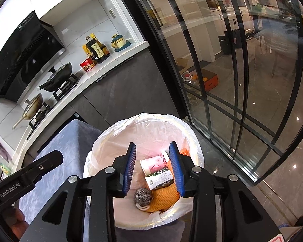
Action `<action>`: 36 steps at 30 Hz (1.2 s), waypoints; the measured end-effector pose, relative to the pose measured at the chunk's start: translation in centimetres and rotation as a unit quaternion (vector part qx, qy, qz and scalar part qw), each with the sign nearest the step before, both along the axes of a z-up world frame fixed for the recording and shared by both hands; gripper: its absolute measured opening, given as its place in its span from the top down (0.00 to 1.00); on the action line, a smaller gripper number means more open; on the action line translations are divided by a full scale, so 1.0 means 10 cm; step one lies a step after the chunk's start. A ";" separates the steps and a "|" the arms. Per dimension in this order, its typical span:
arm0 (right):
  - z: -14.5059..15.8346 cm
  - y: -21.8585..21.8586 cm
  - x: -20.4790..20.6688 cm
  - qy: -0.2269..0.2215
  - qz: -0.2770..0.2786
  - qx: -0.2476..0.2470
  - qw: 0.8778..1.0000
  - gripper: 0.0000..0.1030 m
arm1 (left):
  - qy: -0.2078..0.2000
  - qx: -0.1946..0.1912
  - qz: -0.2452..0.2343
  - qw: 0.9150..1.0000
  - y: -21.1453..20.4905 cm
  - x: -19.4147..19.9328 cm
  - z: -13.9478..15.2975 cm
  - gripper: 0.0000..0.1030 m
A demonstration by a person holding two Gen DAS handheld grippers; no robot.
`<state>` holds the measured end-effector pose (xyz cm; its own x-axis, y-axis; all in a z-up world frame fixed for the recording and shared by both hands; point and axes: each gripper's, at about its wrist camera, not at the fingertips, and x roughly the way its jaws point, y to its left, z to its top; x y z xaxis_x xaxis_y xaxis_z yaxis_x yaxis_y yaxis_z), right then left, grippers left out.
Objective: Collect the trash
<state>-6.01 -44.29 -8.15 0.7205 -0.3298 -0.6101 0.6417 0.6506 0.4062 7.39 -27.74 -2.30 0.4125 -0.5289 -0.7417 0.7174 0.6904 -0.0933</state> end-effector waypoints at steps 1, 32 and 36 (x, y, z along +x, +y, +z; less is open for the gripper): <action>0.00 0.00 0.00 0.000 -0.001 0.000 1.000 0.67 | 0.000 0.001 0.002 1.000 0.01 0.01 0.00 0.46; 0.38 0.56 -0.16 0.048 0.044 -0.071 0.995 0.22 | -0.021 0.020 0.062 0.998 0.73 -0.13 0.04 0.12; 0.41 0.63 -0.20 0.063 0.057 -0.060 0.995 0.20 | -0.017 0.033 0.062 0.997 0.81 -0.19 0.03 0.10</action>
<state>-8.00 -38.00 -4.05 0.6781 -0.3263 -0.6585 0.6014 0.7614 0.2420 5.50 -19.68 -2.03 0.4969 -0.4226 -0.7580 0.6285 0.7775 -0.0215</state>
